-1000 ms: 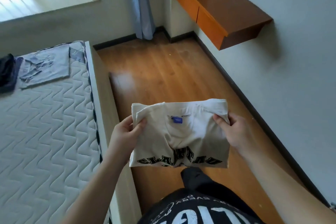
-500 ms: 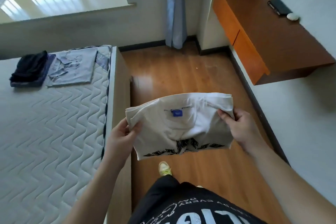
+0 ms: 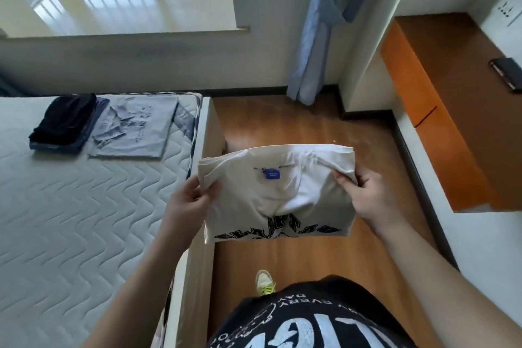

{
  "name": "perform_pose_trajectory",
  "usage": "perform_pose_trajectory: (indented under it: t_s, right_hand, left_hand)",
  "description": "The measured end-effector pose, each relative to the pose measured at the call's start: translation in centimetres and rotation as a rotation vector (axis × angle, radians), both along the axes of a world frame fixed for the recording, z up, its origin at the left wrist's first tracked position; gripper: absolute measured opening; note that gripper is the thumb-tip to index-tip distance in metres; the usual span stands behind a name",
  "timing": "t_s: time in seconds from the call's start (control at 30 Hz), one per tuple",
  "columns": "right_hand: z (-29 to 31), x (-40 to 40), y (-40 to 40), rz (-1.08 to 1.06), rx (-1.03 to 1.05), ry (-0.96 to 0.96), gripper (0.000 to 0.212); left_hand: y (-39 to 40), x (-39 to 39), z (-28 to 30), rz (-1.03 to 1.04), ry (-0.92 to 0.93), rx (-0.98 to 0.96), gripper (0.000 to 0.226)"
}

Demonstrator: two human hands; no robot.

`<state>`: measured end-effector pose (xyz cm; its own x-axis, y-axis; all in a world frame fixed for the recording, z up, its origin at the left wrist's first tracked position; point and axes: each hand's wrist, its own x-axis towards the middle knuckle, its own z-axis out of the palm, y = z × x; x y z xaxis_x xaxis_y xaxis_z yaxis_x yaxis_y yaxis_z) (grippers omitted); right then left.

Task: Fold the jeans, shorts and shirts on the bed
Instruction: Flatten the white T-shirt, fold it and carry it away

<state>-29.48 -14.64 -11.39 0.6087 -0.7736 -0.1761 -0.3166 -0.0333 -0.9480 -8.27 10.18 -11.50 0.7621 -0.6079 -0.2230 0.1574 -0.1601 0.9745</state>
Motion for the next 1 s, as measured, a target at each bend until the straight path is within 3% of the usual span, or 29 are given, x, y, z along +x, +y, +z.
perform_pose_trajectory:
  t_s: [0.27,0.43,0.73,0.87,1.0]
  right_hand:
    - [-0.4,10.0,-7.4,0.064,0.068,-0.020,0.011]
    - [-2.6,17.3,-14.0,0.102,0.110,-0.065,0.018]
    - [-2.2,30.3,-23.2,0.482,0.171,-0.069,0.018]
    - [-1.9,36.4,-24.3,0.592,0.181,-0.053,0.015]
    - [-2.1,43.1,-23.0,0.700,0.195,-0.028,0.024]
  left_hand:
    - [-6.3,8.7,-0.2,0.100,0.020,0.001,0.027]
    - [-11.4,13.1,-1.6,0.222,0.057,0.009,0.028]
    - [-18.0,18.2,-1.4,0.476,0.094,0.003,0.036]
    - [-17.4,20.2,-1.8,0.663,0.149,0.011,0.021]
    - [-15.6,23.1,-2.6,0.772,0.150,0.031,0.026]
